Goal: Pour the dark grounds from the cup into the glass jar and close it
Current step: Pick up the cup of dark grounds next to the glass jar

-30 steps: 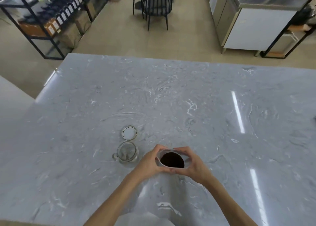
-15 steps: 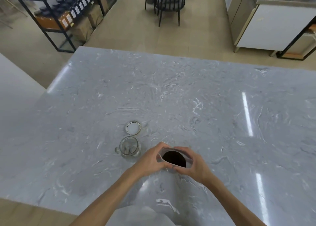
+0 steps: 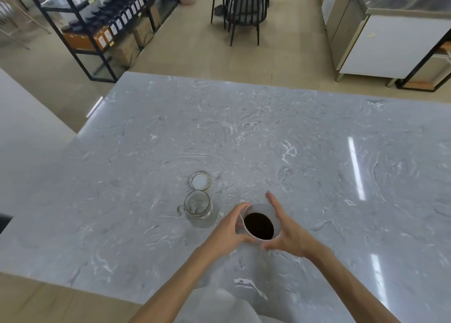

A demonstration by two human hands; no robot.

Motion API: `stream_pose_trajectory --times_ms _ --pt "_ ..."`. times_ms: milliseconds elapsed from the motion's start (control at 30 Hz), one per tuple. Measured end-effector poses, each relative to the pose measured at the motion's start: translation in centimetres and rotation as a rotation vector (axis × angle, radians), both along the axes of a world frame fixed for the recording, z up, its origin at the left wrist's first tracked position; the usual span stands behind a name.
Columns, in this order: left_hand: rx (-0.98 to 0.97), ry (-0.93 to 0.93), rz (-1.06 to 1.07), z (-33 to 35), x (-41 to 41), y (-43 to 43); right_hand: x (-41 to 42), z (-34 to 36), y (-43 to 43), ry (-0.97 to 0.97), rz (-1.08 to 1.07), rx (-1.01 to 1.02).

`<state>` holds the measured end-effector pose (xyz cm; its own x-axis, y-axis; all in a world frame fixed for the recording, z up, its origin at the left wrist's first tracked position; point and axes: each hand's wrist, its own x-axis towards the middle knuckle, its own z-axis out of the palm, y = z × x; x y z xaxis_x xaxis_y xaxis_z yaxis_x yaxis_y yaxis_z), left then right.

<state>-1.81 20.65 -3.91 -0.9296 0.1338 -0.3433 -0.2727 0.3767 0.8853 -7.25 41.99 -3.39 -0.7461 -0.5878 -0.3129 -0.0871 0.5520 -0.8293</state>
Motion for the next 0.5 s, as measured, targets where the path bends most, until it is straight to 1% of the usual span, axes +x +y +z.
stream_pose_trajectory --times_ms 67,133,300,433,500 --pt "0.007 0.035 -0.021 -0.4 -0.1 0.1 -0.2 0.5 0.0 0.146 0.072 0.121" --pt "0.015 0.065 -0.018 -0.6 0.1 0.3 -0.1 0.9 -0.4 0.229 0.106 0.168" --pt "-0.005 0.108 0.046 -1.1 0.1 0.6 0.4 1.0 -1.3 0.263 0.016 0.124" --pt "-0.02 0.118 0.075 -1.3 0.3 1.0 0.4 0.8 -1.6 0.318 0.012 0.177" --pt "-0.03 0.128 0.086 -1.2 0.4 1.1 0.6 0.7 -1.7 0.32 -0.026 0.168"
